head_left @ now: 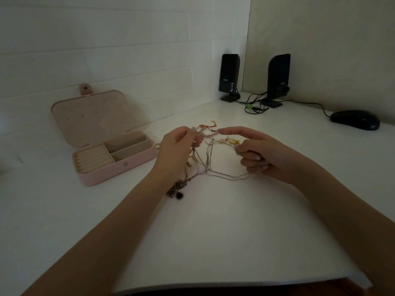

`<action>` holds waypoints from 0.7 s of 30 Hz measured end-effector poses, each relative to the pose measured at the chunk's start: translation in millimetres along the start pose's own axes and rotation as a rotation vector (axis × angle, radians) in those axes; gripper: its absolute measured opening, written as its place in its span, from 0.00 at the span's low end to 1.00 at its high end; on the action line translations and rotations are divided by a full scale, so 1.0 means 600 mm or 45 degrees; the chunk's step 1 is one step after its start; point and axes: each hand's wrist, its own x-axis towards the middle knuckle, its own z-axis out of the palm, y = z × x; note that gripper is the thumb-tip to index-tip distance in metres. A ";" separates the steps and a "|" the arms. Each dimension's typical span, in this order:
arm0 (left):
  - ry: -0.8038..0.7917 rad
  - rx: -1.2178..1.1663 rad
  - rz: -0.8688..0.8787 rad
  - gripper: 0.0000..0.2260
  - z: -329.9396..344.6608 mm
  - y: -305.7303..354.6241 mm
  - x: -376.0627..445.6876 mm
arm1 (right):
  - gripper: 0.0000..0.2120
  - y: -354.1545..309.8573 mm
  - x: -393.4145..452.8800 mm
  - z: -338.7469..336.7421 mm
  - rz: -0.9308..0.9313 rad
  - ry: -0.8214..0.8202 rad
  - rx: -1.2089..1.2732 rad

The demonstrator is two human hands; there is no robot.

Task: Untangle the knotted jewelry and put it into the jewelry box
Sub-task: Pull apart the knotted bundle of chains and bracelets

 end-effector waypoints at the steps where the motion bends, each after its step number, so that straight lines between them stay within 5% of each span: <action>1: -0.045 -0.194 -0.068 0.16 0.003 0.004 0.000 | 0.20 0.001 0.001 0.000 0.007 0.013 -0.005; 3: -0.117 -0.476 -0.157 0.16 0.007 0.012 -0.002 | 0.18 0.004 0.004 0.001 0.031 0.047 -0.043; 9: -0.119 -0.689 -0.297 0.14 0.006 0.013 -0.002 | 0.10 0.008 0.006 0.006 -0.017 0.020 -0.286; 21: -0.339 -0.401 -0.292 0.11 0.001 0.011 -0.008 | 0.12 0.003 0.001 0.008 -0.060 0.010 -0.143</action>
